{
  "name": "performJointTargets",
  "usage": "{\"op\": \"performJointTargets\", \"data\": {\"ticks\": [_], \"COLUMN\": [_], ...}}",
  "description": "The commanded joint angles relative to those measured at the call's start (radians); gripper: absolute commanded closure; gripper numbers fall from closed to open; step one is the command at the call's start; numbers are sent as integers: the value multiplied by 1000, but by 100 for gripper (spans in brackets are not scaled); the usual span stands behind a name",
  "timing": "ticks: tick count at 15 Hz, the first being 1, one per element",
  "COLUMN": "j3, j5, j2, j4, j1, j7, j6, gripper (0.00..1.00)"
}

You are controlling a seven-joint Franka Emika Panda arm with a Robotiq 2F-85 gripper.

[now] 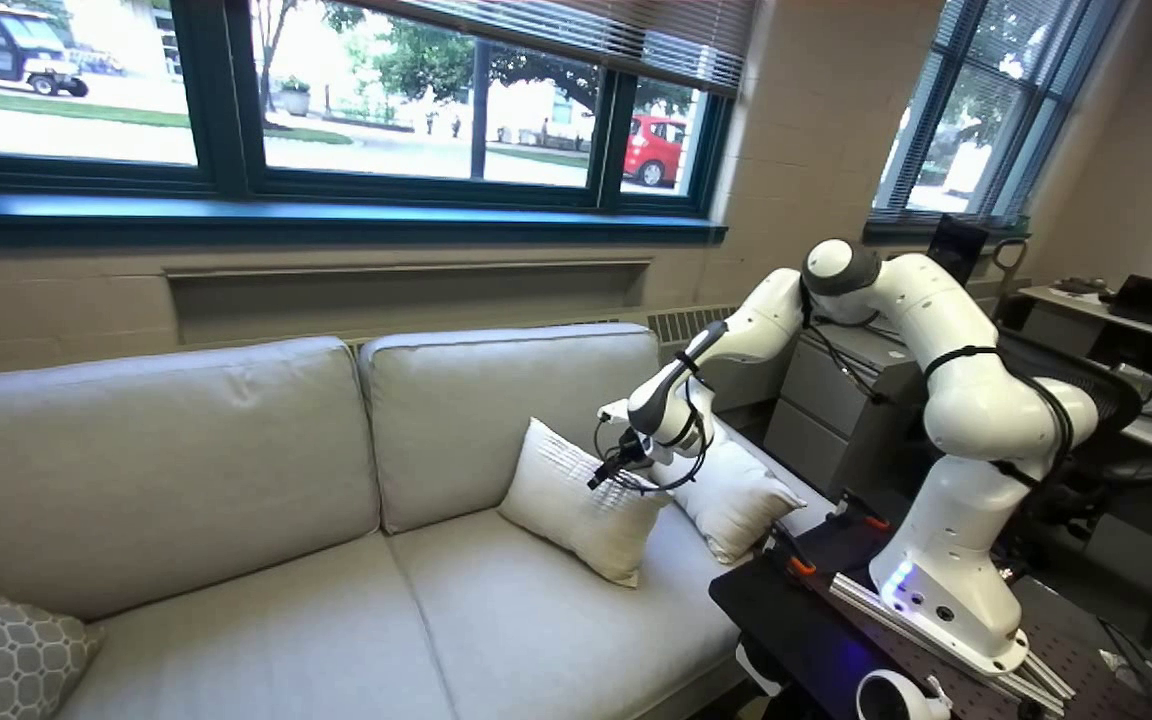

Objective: Put the pillows upright against the armrest of the couch

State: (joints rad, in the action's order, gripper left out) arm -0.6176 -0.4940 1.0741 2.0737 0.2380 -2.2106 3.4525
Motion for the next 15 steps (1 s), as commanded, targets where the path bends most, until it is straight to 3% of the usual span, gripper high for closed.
{"op": "performJointTargets", "data": {"ticks": [1, 6, 9, 12, 15], "j3": [119, 307, 409, 457, 451], "j5": [-71, -152, -168, -149, -129], "j2": [-162, -305, -318, -296, -263], "j4": [95, 160, 143, 110, 61], "j1": [-137, -337, -420, -439, -410], "j7": [-39, -16, 6, 14, 13], "j6": [-14, -27, -58, -97, -133], "gripper": [0, 0, 0, 0, 0]}}
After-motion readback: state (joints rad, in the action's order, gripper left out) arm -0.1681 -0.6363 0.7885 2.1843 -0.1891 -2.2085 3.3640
